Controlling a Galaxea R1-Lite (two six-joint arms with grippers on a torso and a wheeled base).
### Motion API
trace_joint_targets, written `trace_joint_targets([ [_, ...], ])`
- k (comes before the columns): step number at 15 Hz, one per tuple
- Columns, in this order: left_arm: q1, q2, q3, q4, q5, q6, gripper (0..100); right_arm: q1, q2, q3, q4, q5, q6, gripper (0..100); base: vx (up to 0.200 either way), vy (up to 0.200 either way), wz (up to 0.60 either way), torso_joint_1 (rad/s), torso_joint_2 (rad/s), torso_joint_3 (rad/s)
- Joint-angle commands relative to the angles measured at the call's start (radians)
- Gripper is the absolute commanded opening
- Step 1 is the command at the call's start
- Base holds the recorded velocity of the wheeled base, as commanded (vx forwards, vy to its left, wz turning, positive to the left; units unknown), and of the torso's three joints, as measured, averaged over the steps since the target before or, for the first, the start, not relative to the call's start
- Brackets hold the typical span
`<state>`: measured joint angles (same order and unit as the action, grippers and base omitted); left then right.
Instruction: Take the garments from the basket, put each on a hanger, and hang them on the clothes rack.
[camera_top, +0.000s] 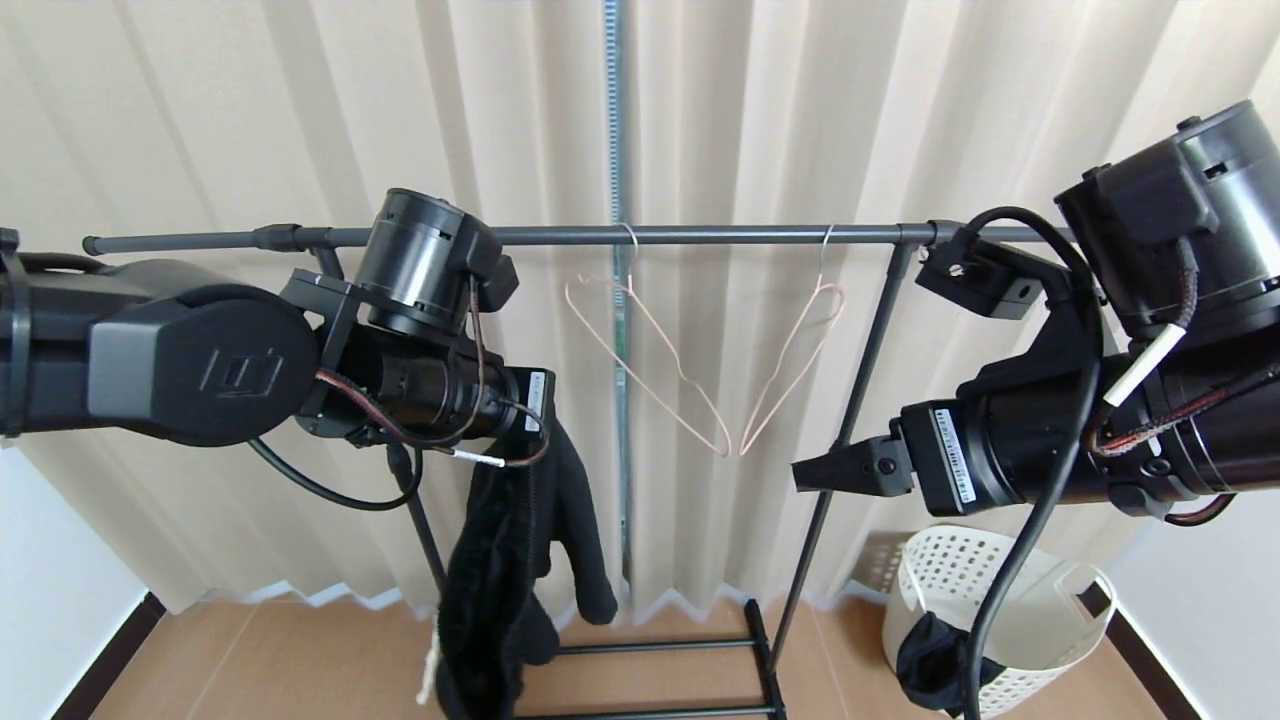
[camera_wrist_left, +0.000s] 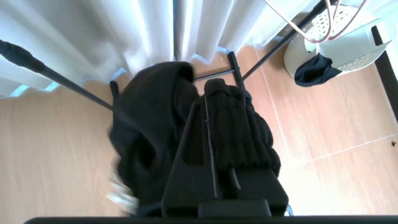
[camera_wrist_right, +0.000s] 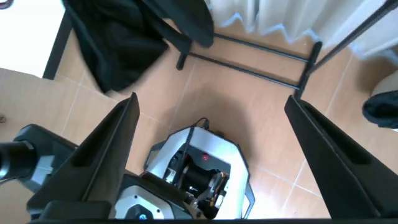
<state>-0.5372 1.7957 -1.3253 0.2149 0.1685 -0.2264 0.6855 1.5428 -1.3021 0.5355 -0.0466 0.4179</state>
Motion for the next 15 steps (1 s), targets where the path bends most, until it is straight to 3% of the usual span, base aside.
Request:
trace_joint_targets([
  [1, -0.004, -0.021, 0.003, 0.003, 0.000, 0.013, 0, 0.094, -0.009, 0.121, -0.169, -0.056, -0.105, 100, 0.000, 0.000, 0.00, 0.000, 0.00, 0.000],
  [3, -0.009, -0.033, 0.003, 0.003, 0.002, 0.018, 0, 0.164, 0.048, 0.167, -0.310, -0.061, -0.166, 100, 0.000, 0.000, 0.00, 0.000, 0.00, 0.000],
  [7, -0.027, -0.033, -0.003, 0.003, 0.002, 0.022, 0, 0.273, 0.257, 0.152, -0.549, -0.197, -0.169, 100, 0.000, 0.000, 0.00, 0.000, 0.00, 0.000],
  [9, -0.046, -0.033, -0.003, 0.001, 0.002, 0.022, 0, 0.284, 0.304, 0.155, -0.631, -0.216, -0.168, 100, 0.000, 0.000, 0.00, 0.000, 0.00, 0.000],
  [11, -0.063, -0.033, -0.014, 0.001, 0.002, 0.021, 0, 0.296, 0.346, 0.155, -0.649, -0.223, -0.168, 100, 0.000, 0.000, 0.00, 0.000, 0.00, 0.000],
  [14, -0.092, -0.047, -0.025, 0.003, 0.003, 0.021, 0, 0.284, 0.453, 0.165, -0.651, -0.334, -0.163, 100, 0.000, 0.000, 0.00, 0.000, 0.00, 0.000],
  [15, -0.092, -0.056, -0.025, 0.004, 0.003, 0.021, 0, 0.269, 0.465, 0.175, -0.651, -0.338, -0.163, 100, 0.000, 0.000, 0.00, 0.000, 0.00, 0.000],
])
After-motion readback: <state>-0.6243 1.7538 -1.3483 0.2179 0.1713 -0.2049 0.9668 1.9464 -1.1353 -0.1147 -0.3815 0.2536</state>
